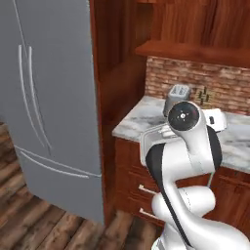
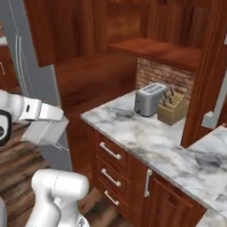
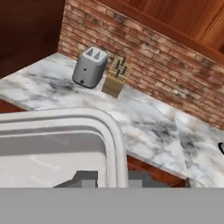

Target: Retrieve the tupperware and aluminum foil from the cabinet and place them on the dining counter near the plate with tomato and eggplant to prepare for storing leftovers.

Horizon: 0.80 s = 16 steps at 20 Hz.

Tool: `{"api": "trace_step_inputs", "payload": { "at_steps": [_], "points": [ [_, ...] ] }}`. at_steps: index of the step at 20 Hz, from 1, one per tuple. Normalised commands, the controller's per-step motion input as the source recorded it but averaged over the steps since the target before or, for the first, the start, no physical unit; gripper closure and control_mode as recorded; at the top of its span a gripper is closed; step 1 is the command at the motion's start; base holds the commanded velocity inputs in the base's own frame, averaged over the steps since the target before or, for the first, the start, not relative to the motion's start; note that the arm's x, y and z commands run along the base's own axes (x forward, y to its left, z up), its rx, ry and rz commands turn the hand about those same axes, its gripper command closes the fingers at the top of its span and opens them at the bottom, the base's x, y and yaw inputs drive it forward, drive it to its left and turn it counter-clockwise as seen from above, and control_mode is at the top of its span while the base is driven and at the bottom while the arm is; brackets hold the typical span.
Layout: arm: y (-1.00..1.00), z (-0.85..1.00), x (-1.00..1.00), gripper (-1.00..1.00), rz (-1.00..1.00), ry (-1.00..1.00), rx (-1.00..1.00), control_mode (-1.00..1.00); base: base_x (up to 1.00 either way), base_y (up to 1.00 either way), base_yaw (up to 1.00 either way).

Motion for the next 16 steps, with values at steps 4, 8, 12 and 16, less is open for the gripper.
{"api": "trace_step_inputs", "payload": {
  "at_steps": [4,8,12,16],
  "points": [
    [0.00,0.00,0.00,1.00,0.00,0.00,0.00,1.00,0.00,0.00,1.00],
    [0.00,0.00,0.00,1.00,0.00,0.00,0.00,1.00,0.00,0.00,1.00],
    [0.00,0.00,0.00,1.00,0.00,0.00,0.00,1.00,0.00,0.00,1.00],
    [0.00,0.00,0.00,1.00,0.00,0.00,0.00,1.00,0.00,0.00,1.00]
  ]
}}
